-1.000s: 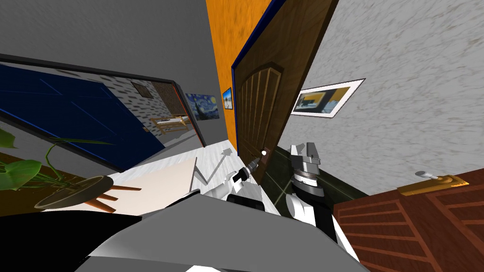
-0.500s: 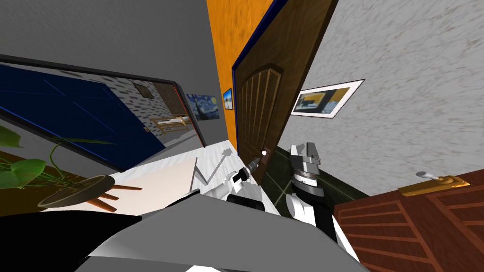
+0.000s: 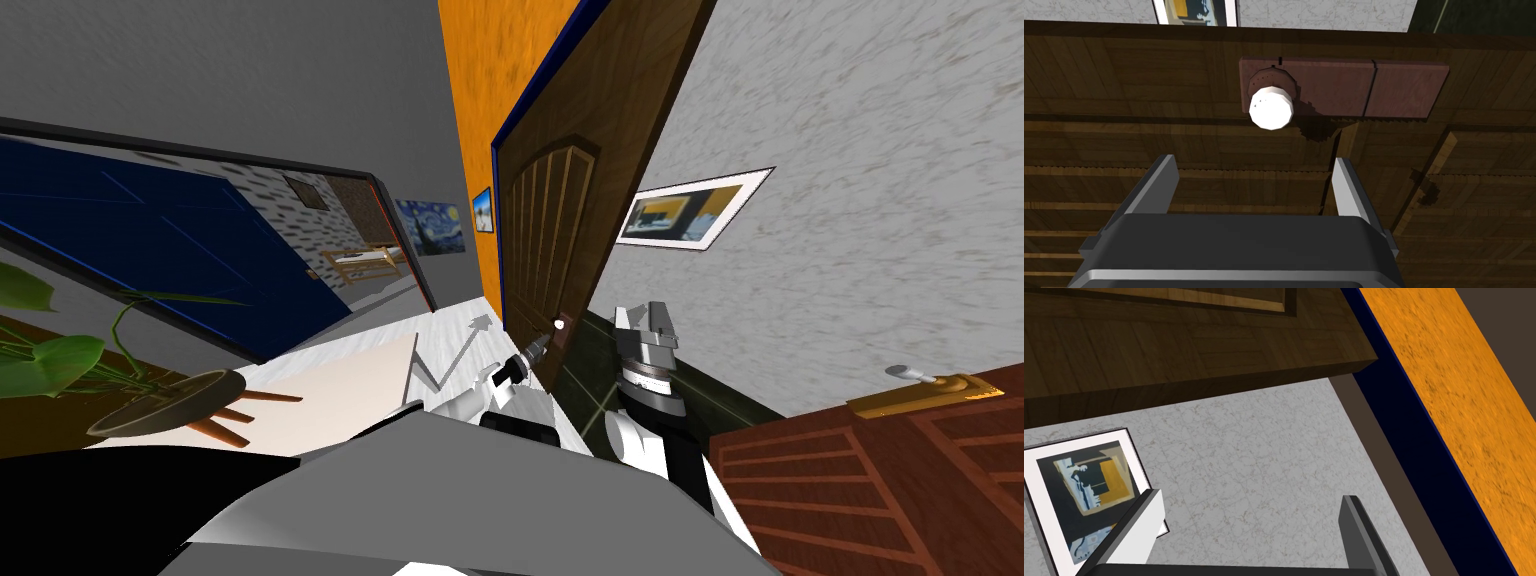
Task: Push the door open
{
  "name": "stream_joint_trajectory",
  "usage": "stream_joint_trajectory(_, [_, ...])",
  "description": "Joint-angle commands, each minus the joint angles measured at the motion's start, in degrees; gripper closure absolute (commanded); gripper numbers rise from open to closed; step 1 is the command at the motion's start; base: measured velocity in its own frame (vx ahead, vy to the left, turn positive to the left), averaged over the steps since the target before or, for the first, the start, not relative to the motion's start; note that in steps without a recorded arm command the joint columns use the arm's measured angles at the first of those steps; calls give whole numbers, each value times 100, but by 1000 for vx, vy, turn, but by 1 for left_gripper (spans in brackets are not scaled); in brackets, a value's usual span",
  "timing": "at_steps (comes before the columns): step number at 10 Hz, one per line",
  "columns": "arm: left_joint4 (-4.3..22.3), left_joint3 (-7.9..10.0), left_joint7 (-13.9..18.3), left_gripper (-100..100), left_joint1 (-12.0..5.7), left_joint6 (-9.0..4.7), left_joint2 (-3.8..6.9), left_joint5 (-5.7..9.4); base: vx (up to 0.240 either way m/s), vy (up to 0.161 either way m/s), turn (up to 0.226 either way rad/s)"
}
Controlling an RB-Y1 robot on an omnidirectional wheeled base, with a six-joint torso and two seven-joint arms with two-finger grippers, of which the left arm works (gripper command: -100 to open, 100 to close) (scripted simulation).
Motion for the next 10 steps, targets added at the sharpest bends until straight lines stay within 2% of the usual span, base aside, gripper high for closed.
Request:
stream_joint_trajectory(1, [-50,-121,46,-100,-12,-4,61,13,29,17,92])
stream_joint_trajectory(10, [-61,-148,56,-100,-15,-4,74,16,7,0,-1])
